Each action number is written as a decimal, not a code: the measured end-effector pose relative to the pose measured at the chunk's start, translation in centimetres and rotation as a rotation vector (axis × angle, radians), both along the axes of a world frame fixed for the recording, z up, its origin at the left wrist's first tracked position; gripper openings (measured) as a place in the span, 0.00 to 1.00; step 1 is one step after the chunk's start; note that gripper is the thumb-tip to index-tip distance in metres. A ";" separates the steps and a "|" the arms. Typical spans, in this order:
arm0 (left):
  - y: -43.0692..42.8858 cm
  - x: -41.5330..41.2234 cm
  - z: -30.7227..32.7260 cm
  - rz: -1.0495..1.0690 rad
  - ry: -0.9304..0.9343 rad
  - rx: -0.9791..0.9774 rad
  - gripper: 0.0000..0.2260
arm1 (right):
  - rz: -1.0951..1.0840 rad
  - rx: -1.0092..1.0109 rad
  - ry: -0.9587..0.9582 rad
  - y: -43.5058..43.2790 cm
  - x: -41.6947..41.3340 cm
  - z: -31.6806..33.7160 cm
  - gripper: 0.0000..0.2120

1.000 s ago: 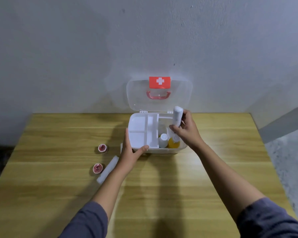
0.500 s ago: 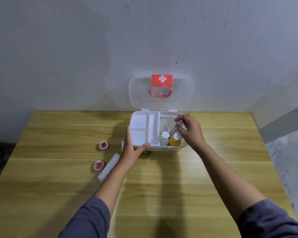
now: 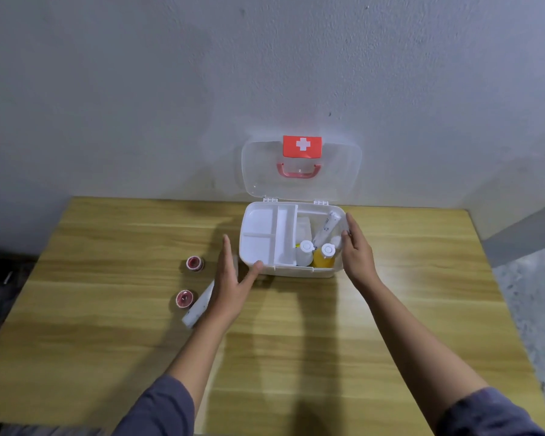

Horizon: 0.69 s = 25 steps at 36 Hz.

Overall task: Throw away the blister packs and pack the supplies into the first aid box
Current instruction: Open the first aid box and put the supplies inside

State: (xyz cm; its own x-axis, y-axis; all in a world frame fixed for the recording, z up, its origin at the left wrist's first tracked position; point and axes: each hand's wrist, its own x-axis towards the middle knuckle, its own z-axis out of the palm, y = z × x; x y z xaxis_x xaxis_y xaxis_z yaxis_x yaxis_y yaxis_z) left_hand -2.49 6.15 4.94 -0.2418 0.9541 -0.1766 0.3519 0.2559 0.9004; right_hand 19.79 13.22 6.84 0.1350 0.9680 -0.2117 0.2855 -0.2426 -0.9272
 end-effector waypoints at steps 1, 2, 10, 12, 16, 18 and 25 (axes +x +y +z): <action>-0.7 -0.3 -0.2 0.028 0.057 0.012 0.37 | -0.009 0.001 0.008 0.0 0.0 0.0 0.21; -1.4 -0.8 -0.7 0.051 0.133 0.015 0.34 | -0.016 0.002 0.019 0.0 -0.1 -0.1 0.21; -6.0 -2.9 -5.2 0.010 0.618 -0.089 0.42 | -0.053 0.008 0.097 0.0 -0.3 -0.3 0.20; -5.3 -2.8 -5.7 0.013 0.660 -0.087 0.41 | -0.054 0.013 0.103 0.0 -0.3 -0.4 0.20; -3.2 -2.4 -5.9 0.068 0.630 -0.140 0.30 | -0.058 0.018 0.121 0.0 -0.4 -0.5 0.20; -2.1 -2.5 -5.9 0.098 0.621 -0.128 0.24 | -0.065 0.018 0.122 0.0 -0.4 -0.6 0.20; 1.0 -2.7 -5.9 0.250 0.510 -0.101 0.23 | -0.056 0.008 0.113 0.1 -0.2 -0.7 0.20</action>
State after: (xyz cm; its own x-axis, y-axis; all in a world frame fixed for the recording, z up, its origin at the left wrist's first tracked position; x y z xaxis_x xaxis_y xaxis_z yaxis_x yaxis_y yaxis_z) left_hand -5.18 7.14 -0.94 -0.5362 0.8416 -0.0656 0.6528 0.4627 0.5998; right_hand 19.55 13.33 6.19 0.1646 0.9613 -0.2210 0.1656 -0.2478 -0.9546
